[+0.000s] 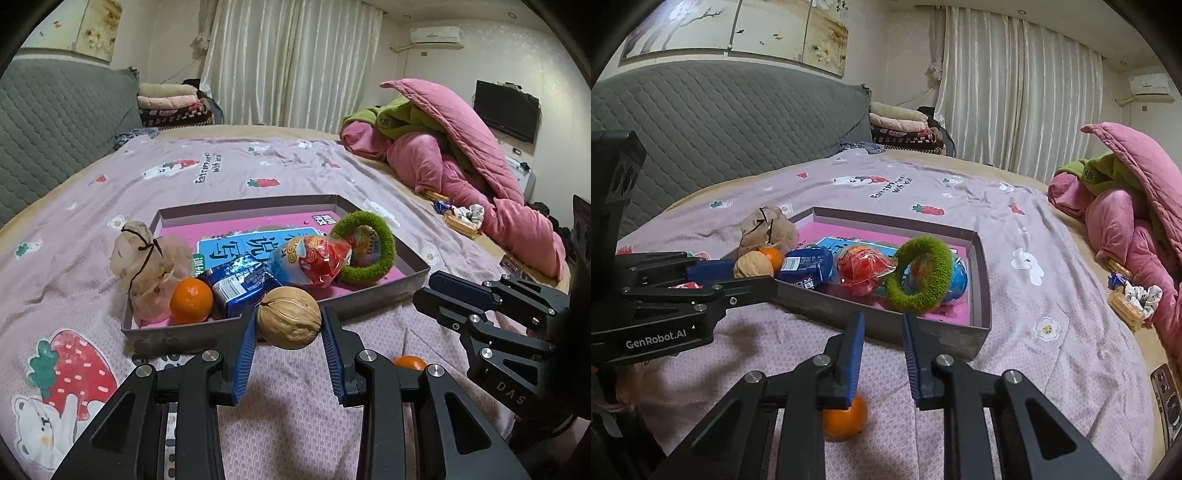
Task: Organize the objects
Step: 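Lift and carry the walnut over the tray with left gripper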
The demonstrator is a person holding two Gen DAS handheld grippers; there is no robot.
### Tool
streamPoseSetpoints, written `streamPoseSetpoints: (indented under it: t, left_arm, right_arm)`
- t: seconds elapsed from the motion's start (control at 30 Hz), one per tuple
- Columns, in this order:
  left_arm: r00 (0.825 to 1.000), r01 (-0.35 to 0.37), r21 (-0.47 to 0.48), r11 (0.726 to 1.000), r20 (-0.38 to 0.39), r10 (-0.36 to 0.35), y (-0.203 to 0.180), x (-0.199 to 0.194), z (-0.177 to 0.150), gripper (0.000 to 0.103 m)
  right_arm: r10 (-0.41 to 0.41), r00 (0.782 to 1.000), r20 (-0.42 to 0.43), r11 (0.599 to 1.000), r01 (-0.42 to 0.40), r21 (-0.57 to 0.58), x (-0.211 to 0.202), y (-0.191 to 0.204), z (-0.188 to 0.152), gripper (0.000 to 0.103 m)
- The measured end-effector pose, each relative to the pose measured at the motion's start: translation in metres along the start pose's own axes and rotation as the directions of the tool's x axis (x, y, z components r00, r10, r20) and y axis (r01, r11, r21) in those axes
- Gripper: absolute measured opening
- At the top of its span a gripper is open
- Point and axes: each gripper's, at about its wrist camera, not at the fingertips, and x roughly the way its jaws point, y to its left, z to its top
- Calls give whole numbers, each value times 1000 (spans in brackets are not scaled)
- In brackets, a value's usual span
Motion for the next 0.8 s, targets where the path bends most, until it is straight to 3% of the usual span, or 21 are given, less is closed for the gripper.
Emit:
streamPoseSetpoints:
  t: [0.8]
  left_arm:
    - [1000, -24, 11, 1000, -9, 24, 8, 33, 21, 35]
  right_arm:
    - [0, 1000, -7, 1000, 0, -13, 19, -4, 18, 17]
